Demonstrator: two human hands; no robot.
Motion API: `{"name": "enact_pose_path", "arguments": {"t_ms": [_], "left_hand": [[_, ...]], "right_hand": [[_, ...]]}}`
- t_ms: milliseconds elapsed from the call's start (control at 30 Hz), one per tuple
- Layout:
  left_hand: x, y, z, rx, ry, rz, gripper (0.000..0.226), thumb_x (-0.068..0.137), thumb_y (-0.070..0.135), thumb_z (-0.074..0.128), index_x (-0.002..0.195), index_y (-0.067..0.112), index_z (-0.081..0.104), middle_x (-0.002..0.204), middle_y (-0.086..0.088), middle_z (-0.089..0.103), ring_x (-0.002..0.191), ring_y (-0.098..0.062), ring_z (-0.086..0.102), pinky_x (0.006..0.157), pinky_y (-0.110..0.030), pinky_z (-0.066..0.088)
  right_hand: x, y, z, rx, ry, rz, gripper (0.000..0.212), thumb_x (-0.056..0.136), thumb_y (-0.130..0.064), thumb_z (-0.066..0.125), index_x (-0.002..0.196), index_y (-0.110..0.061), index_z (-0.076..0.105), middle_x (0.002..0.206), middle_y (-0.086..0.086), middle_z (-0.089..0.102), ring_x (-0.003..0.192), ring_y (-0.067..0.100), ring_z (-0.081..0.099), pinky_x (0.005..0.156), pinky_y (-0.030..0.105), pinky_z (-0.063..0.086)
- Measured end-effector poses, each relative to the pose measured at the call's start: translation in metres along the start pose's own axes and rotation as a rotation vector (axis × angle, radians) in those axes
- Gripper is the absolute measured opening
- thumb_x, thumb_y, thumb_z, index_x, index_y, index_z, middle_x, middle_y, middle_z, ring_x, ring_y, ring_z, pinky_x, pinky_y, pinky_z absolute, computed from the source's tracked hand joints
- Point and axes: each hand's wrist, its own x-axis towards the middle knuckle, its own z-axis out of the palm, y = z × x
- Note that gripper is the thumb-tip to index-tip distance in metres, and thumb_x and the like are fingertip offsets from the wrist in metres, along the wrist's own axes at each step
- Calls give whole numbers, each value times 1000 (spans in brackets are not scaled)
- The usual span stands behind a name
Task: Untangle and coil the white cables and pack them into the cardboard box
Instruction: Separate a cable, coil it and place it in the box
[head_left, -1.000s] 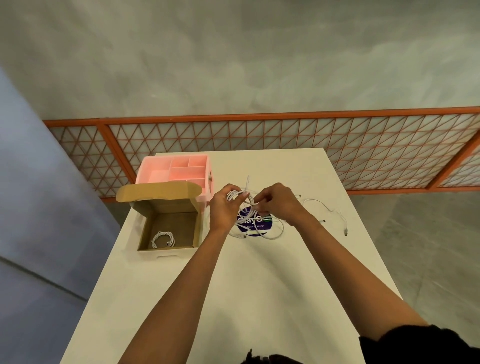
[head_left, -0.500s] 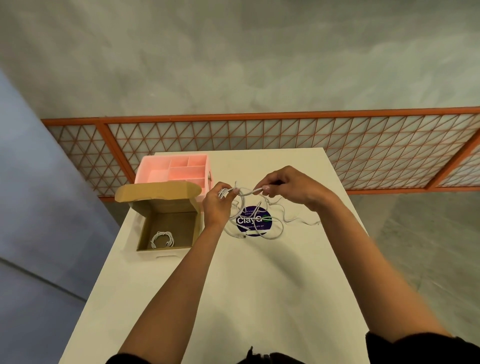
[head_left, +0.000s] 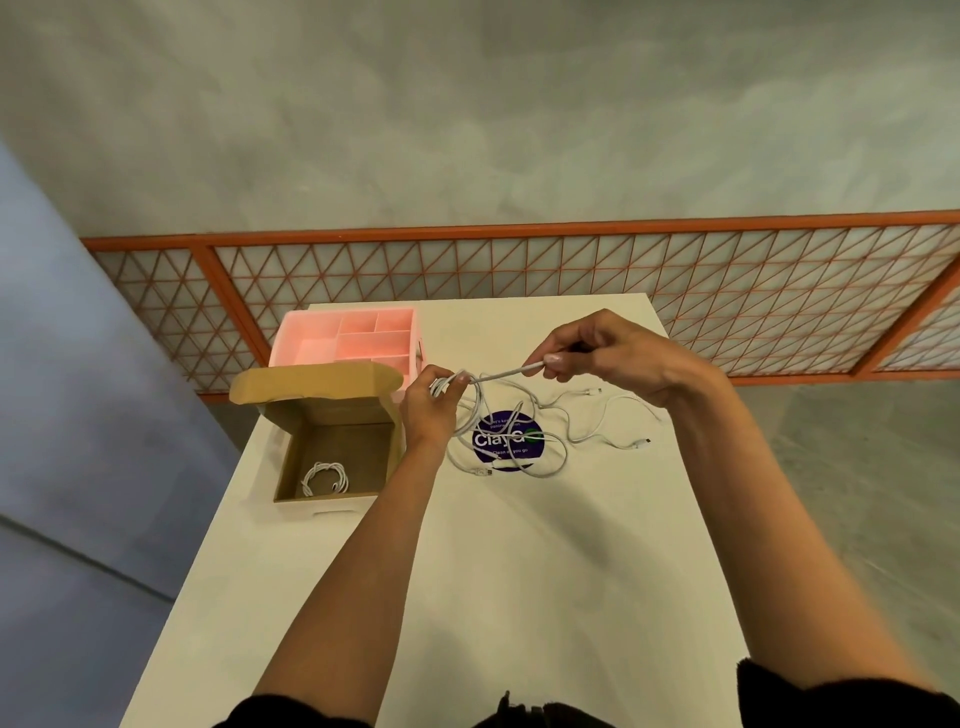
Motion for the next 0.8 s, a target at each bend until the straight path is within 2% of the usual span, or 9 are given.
{"name": "enact_pose_path", "arguments": {"t_ms": [100,200,267,300,400,467,600,733,800], "left_hand": [[0,-1,-1,-31,-14,-31,18,84,28,71,84,13,61,81,-3,61,81,-20,54,74,-33,45],[-2,3,-4,-98,-66,-96,20,83,34,71,85,15,62,76,2,58,72,-14,50,56,-23,41],[-5,8,-6,-134,-122,-127,23,83,37,70,90,16,63,71,5,55,63,-9,45,44,-16,36],[-6,11,-7,-138,-156,-138,24,84,40,68,92,17,64,67,6,53,59,-7,43,42,-15,35],[-10,18,-7,-255,-281,-192,27,92,45,54,87,19,61,53,9,35,46,-5,31,43,-16,31],[-10,21,-9,-401,-360,-225,28,99,38,45,84,19,59,52,10,27,44,-5,26,44,-16,32],[-12,24,-12,-398,-504,-208,50,104,16,36,66,28,67,63,4,34,56,-8,26,54,-18,31],[-17,30,-15,-383,-564,-192,24,103,13,35,85,12,51,68,0,35,57,-8,30,56,-19,45],[-16,29,-14,-373,-535,-180,22,103,14,35,85,13,48,67,0,34,53,-7,29,52,-17,40]], "right_hand": [[1,4,-4,115,130,40,20,96,-3,50,103,-1,69,78,-1,60,71,3,52,57,6,39],[7,16,-10,363,252,141,22,98,-3,45,104,2,65,81,1,58,73,6,51,71,15,44],[9,25,-14,526,323,198,23,99,-2,42,98,0,64,80,1,55,73,7,50,77,21,48],[10,29,-16,591,354,219,24,99,-2,41,93,-3,64,79,1,53,72,6,49,77,22,50],[12,40,-20,758,427,275,28,100,-3,38,87,-8,63,78,-1,51,68,5,46,68,20,55],[13,46,-20,851,472,307,30,100,-3,37,86,-8,62,76,-1,50,65,5,44,64,20,55],[17,54,-20,933,517,333,31,99,1,34,84,-7,60,75,-1,50,63,5,44,69,24,50],[19,60,-17,969,501,370,36,103,-5,27,82,-12,56,61,-6,62,54,4,61,65,23,51],[19,60,-15,1026,489,361,36,103,-6,26,84,-9,56,54,-7,66,48,3,64,59,23,56]]}}
